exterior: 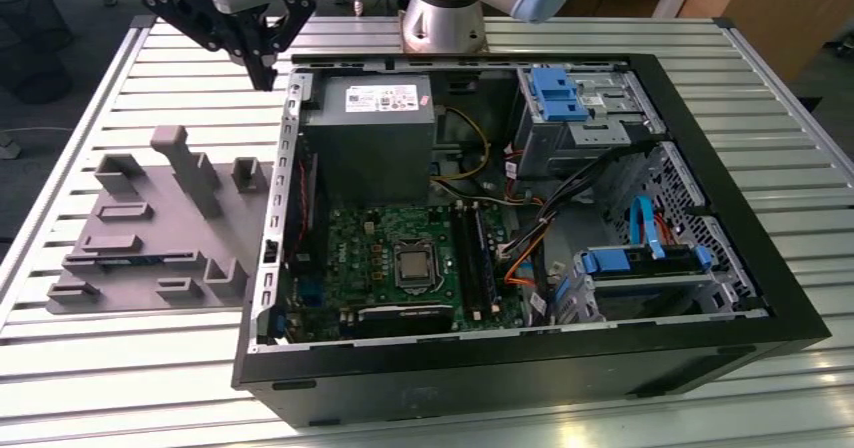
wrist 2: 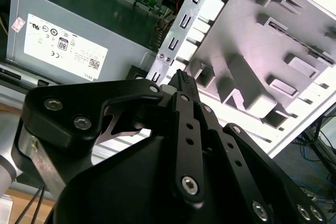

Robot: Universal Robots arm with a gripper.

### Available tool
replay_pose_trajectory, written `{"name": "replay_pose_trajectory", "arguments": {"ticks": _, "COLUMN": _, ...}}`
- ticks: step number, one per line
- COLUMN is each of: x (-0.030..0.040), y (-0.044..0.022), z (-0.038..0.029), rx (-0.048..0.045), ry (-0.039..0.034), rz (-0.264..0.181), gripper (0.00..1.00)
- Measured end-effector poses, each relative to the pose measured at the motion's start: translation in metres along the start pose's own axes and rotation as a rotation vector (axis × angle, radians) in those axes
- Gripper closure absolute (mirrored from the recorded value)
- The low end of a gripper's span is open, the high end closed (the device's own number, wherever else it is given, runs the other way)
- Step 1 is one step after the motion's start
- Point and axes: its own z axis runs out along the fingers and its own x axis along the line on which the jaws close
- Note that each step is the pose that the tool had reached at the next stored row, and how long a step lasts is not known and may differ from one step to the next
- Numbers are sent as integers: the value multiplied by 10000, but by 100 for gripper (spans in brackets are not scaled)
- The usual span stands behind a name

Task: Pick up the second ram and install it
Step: 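Reach for the second ram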

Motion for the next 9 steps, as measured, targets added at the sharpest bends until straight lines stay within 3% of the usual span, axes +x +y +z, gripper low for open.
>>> {"name": "replay_pose_trajectory", "arguments": {"ticks": 9, "x": 48, "y": -4, "z": 8, "rx": 1, "ry": 0, "rz": 0, "gripper": 89}}
